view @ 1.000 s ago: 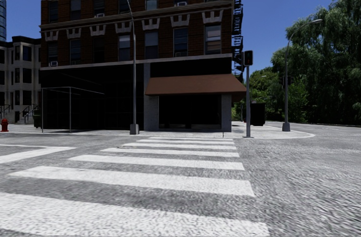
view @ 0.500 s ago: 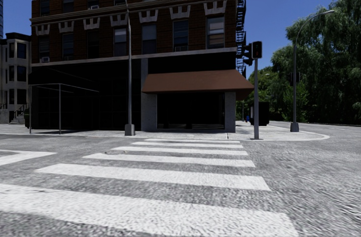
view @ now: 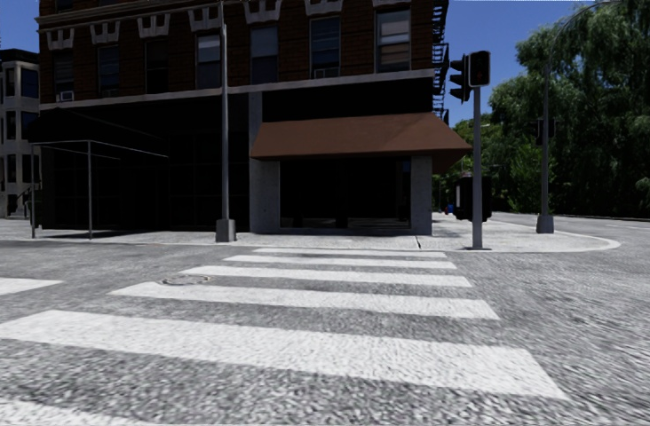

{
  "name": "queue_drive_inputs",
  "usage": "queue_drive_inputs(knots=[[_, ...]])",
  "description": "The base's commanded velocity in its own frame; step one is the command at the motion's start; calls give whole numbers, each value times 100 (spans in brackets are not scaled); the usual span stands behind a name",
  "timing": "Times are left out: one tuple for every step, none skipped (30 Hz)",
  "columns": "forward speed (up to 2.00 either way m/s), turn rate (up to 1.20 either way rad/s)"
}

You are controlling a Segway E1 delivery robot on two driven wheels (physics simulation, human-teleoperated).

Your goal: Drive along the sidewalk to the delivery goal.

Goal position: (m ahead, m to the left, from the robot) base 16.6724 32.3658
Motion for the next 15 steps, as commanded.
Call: queue_drive_inputs(knots=[[139, 0], [139, 0], [139, 0], [139, 0], [139, 0], [139, 0], [150, 0], [150, 0], [200, 0], [200, 0], [200, 0], [200, 0], [200, 0], [200, 0], [200, 0]])
